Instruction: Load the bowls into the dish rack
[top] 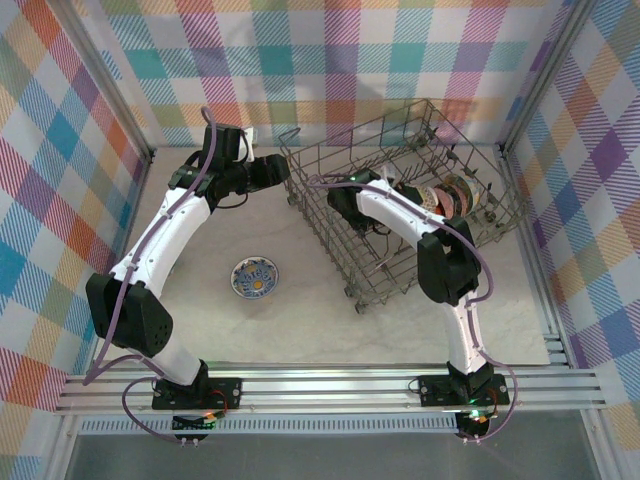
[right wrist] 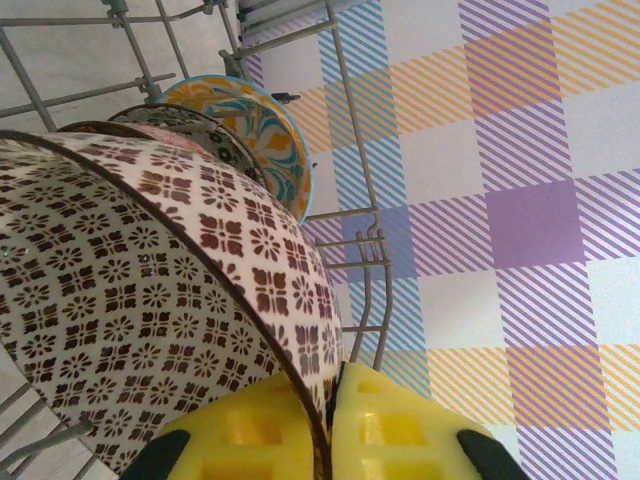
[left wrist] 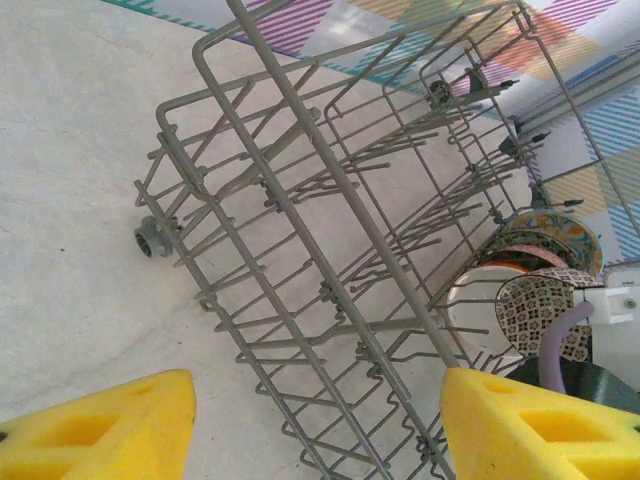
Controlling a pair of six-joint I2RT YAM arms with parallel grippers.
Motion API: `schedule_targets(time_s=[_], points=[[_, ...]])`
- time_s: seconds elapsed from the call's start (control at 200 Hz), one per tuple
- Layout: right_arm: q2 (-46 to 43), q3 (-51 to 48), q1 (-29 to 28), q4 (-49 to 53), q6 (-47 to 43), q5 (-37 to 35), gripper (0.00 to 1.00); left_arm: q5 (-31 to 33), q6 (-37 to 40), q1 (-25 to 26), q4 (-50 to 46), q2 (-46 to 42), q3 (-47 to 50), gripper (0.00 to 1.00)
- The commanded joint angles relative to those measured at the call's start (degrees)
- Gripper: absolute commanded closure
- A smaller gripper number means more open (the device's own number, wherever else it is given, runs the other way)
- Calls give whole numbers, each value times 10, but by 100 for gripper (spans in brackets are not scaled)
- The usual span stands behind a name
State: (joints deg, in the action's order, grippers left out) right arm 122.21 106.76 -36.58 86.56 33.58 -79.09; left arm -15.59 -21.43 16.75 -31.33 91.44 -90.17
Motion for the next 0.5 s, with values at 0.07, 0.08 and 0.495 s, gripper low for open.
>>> schedule_targets(time_s=[0.07, 0.08, 0.495], points=[[28, -13, -1, -17, -3, 78, 88, -7, 10, -6, -3, -9, -12, 34], [28, -13, -1, -16, -2, 79, 88, -6, 11, -6, -3, -9, -12, 34], [19, -35, -2, -34, -18, 91, 78, -1, 8, -6, 0, -15, -2, 34]])
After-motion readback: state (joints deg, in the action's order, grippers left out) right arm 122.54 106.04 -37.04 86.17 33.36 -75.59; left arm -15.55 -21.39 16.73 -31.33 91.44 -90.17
